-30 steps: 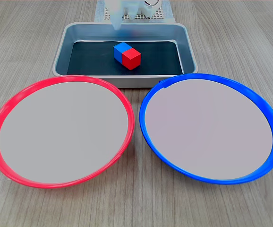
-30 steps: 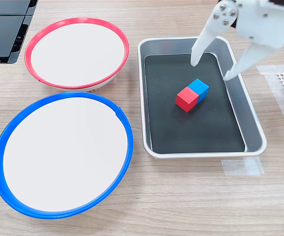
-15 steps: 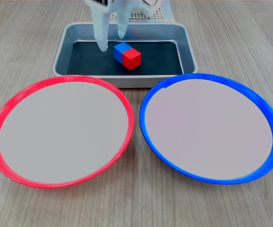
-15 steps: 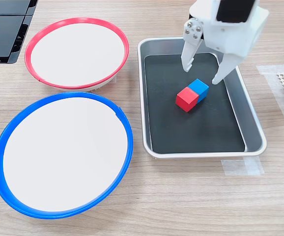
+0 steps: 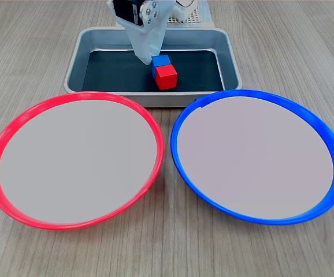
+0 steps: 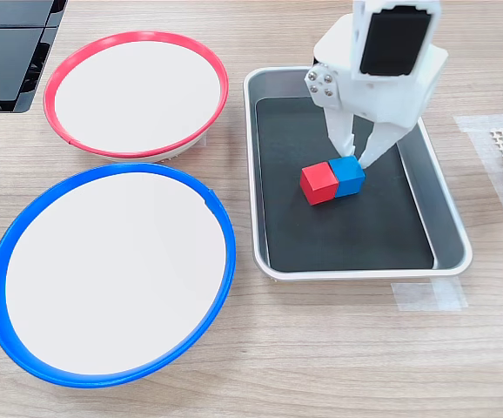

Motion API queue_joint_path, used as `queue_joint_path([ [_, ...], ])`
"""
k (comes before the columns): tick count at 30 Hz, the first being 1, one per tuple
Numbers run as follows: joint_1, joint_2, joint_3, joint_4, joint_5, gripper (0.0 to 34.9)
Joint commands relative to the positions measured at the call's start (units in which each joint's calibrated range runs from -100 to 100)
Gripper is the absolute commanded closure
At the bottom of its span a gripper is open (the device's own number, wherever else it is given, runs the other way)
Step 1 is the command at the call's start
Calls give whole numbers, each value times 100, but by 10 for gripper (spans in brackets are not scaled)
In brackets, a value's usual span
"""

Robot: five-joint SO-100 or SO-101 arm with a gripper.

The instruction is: Move two blocks from tray to matching dishes

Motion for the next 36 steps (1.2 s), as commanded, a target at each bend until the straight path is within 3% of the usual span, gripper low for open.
queue_joint_path([
  [1, 100, -133, -153, 334, 54, 229],
  [6, 232, -337, -108, 483, 195, 162],
  [9, 147, -423, -53, 433, 303, 73],
  [11, 91, -448, 56, 268, 225, 54],
  [14, -135, -457, 229, 4, -142, 62],
  [19, -568, -431, 38, 194, -527, 82],
  [26, -851, -278, -135, -276, -132, 85],
  [33, -822, -99, -135, -301, -93, 90],
  [36, -747, -99, -126, -111, -127, 109],
])
